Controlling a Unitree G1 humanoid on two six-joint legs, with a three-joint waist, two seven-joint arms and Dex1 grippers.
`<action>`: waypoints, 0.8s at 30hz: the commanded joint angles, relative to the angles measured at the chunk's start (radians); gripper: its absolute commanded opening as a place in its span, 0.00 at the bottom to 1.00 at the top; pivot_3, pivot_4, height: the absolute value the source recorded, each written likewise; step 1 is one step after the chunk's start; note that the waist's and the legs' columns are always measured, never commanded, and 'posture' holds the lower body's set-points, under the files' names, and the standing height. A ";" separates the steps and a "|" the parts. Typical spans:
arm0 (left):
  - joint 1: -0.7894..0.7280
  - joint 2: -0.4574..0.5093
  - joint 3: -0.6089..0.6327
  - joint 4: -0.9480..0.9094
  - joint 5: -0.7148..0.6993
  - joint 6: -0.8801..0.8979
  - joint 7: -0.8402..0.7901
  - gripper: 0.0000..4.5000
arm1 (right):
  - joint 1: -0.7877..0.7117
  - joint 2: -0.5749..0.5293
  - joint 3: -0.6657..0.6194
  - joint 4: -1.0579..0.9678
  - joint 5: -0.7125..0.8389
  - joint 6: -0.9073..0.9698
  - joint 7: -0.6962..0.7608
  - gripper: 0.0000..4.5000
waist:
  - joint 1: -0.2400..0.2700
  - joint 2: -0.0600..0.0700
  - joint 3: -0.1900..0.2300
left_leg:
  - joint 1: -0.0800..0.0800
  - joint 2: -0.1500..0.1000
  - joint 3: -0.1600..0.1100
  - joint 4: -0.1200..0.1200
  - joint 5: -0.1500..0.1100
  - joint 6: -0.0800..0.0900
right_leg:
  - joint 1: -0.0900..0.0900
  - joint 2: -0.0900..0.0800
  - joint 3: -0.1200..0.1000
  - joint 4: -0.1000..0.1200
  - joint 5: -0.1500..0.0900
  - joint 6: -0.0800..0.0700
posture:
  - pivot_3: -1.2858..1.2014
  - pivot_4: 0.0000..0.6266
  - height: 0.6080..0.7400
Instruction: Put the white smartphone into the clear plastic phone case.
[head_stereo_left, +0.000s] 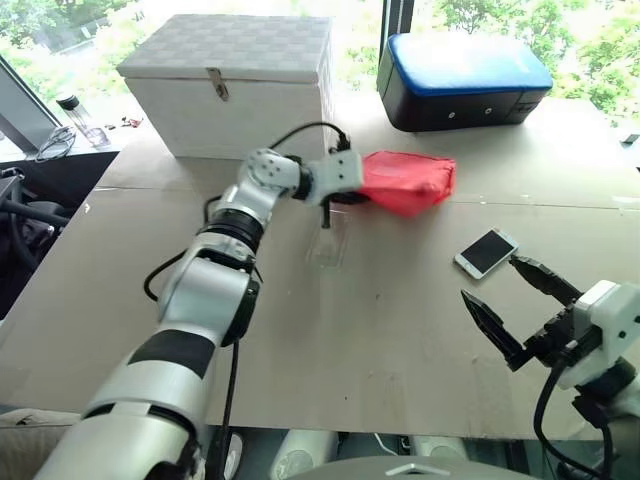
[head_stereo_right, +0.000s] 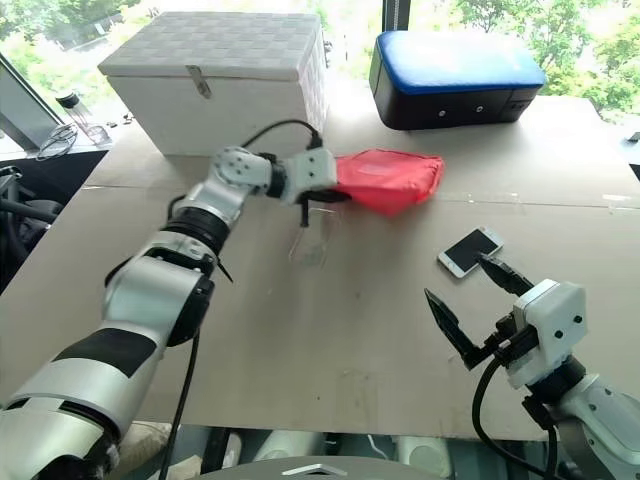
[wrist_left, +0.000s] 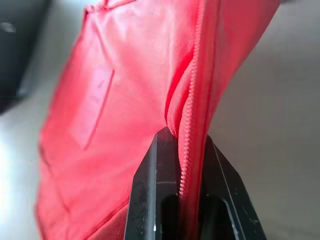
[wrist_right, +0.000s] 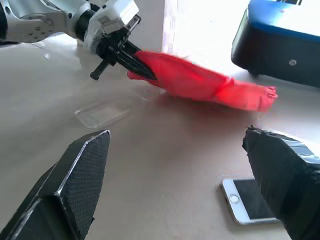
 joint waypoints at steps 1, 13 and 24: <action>0.099 0.121 0.060 -0.222 -0.071 0.078 -0.067 0.01 | -0.077 -0.090 -0.103 0.014 0.166 0.069 0.012 1.00 | -0.010 0.000 0.000 | 0.000 0.000 0.001 0.000 0.000 0.000 | 0.000 0.000 0.001 0.000 0.000 0.000 | 0.52 0.24 1.00; 0.841 0.580 0.315 -0.746 -0.081 0.380 0.073 0.01 | -0.513 -0.492 -0.185 0.450 0.380 0.197 0.465 1.00 | -0.004 0.005 0.001 | 0.003 0.003 0.004 -0.003 0.000 0.000 | 0.000 -0.002 0.003 -0.001 0.001 -0.002 | 0.52 0.24 1.00; 0.961 0.483 0.382 -0.768 -0.091 0.522 0.368 0.01 | -0.684 -0.470 -0.055 0.582 0.238 0.181 0.599 1.00 | 0.047 0.004 0.001 | 0.000 0.004 0.004 -0.002 -0.003 -0.004 | -0.001 -0.003 0.000 -0.002 0.001 -0.004 | 0.52 0.24 1.00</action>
